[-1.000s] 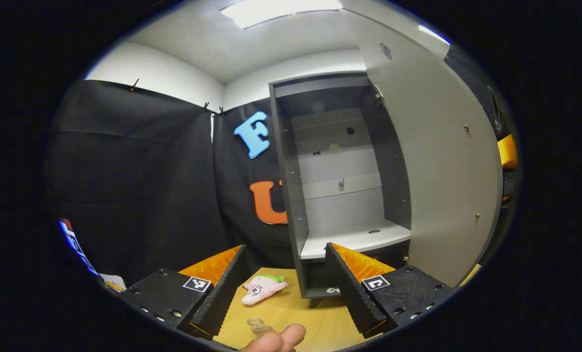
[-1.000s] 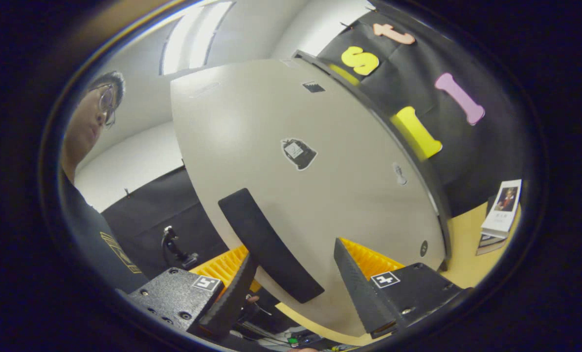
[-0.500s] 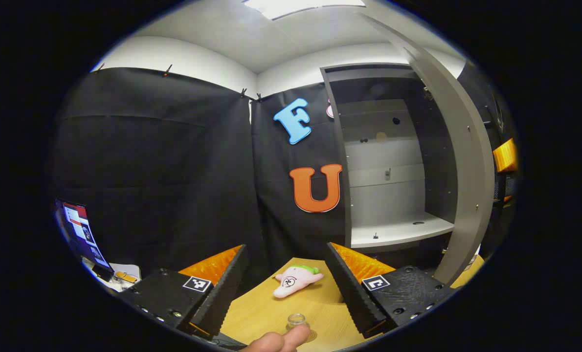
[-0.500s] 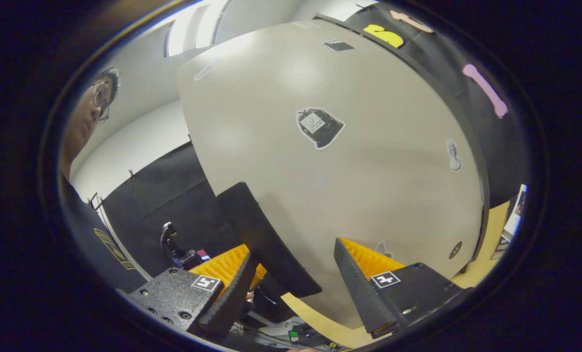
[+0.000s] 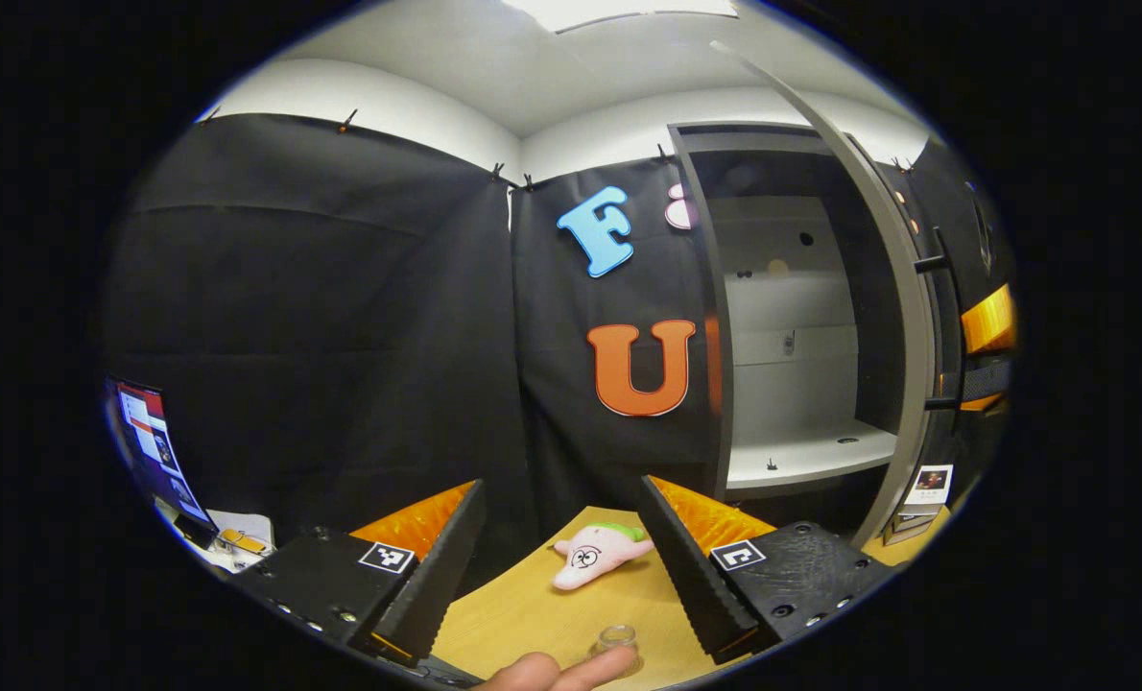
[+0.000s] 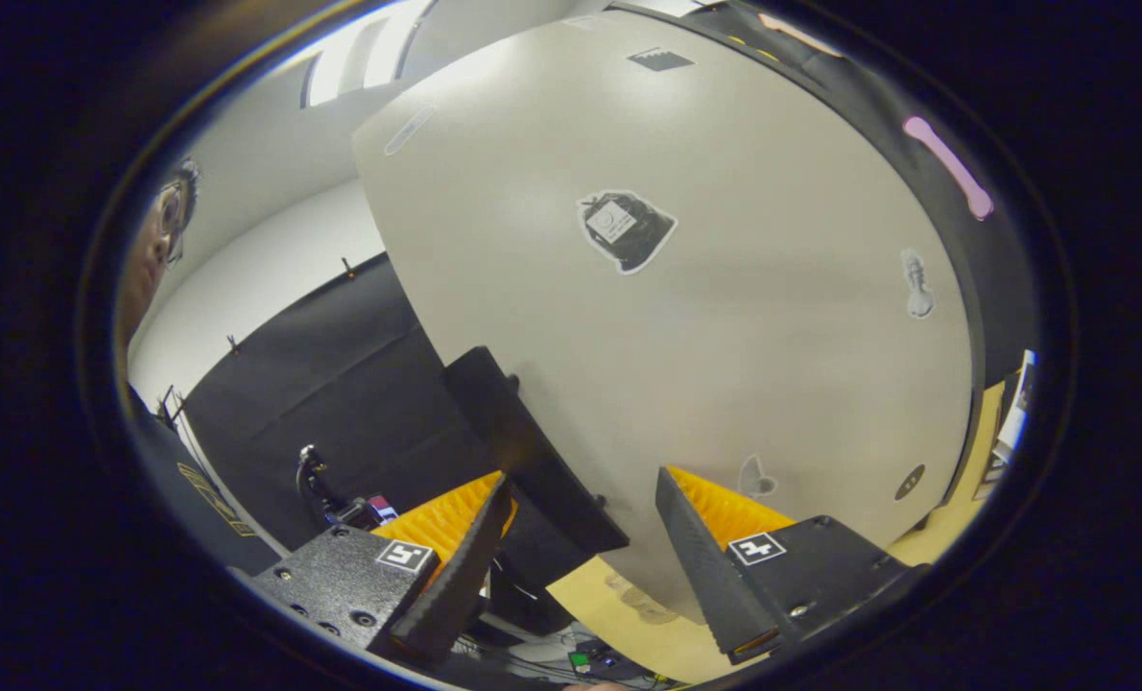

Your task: Open the cabinet door with the right hand, grasp the bottle in the cabinet with the left hand and place it on the coaster, then close the cabinet door with the right hand.

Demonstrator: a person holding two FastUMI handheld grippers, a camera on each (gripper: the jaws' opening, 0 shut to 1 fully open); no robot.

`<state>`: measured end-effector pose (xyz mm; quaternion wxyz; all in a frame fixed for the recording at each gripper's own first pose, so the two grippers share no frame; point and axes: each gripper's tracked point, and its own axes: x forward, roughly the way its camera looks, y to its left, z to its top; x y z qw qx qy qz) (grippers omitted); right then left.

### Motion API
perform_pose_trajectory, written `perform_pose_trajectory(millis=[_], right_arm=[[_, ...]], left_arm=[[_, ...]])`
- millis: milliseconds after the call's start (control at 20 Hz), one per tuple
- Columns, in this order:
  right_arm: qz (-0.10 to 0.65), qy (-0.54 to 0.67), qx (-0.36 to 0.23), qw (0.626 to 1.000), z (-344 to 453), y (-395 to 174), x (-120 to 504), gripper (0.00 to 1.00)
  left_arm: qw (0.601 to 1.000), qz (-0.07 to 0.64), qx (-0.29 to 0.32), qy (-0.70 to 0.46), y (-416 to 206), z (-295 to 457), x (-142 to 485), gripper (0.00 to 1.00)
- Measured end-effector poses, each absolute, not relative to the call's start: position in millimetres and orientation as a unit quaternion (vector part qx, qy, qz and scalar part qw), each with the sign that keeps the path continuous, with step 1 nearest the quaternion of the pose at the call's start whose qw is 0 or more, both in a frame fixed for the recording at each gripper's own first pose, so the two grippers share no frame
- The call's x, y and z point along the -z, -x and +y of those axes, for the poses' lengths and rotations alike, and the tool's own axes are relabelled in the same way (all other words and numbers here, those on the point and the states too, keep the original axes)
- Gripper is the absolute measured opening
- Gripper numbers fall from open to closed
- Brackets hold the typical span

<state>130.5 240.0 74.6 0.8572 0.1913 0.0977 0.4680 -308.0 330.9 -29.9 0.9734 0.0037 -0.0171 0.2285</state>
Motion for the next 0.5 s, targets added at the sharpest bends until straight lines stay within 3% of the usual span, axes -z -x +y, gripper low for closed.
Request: perform_pose_trajectory(millis=[250, 500], right_arm=[[0.068, -0.178, -0.404, 0.895, 231, -124, -68, 0.97], [-0.004, -0.037, -0.212, 0.976, 153, -131, -54, 0.98]], left_arm=[[0.984, -0.025, -0.174, 0.008, 275, 329, 32, 0.95], [0.99, -0.031, -0.137, 0.01, 245, 300, 19, 0.95]])
